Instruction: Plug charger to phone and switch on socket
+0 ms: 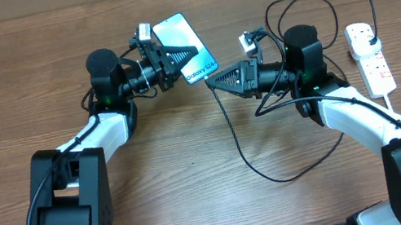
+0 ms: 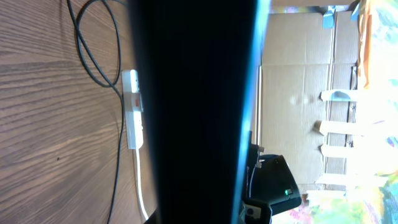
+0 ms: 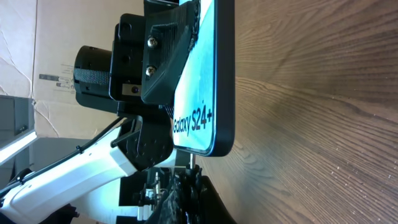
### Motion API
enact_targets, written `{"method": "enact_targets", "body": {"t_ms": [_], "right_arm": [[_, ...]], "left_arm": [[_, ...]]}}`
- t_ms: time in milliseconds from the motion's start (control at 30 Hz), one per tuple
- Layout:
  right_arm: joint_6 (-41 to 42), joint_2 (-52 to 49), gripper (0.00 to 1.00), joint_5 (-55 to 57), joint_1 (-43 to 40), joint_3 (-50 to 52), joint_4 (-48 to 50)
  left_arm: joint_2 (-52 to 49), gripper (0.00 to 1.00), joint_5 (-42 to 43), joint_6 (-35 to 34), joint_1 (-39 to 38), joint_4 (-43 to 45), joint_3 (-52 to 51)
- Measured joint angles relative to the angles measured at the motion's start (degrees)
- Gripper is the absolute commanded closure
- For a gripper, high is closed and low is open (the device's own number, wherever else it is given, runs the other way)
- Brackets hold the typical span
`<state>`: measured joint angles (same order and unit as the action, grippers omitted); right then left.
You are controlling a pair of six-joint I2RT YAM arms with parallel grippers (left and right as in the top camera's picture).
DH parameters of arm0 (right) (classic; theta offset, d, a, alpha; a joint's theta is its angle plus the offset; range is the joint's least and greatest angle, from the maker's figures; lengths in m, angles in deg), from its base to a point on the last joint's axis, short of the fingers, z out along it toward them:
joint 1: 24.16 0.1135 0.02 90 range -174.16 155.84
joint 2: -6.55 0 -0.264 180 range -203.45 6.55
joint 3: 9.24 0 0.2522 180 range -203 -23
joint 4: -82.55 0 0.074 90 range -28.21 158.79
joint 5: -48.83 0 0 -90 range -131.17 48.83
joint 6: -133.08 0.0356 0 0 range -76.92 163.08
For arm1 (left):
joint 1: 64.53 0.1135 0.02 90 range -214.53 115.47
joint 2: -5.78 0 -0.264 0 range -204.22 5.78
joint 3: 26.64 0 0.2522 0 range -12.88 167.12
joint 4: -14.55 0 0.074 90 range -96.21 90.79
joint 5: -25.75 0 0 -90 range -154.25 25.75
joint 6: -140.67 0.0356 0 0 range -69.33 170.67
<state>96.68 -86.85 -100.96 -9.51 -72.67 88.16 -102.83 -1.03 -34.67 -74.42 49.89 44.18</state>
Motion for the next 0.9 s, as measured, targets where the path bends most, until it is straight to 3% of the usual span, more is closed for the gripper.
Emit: {"method": "enact_targets", "body": {"t_ms": [900], "right_arm": [[4.4,0.0,0.96,0.7,0.1,0.1,0.9]], "left_arm": [[0.0,0.96,1.2,2.2,0.5,0.2,0.0]]}}
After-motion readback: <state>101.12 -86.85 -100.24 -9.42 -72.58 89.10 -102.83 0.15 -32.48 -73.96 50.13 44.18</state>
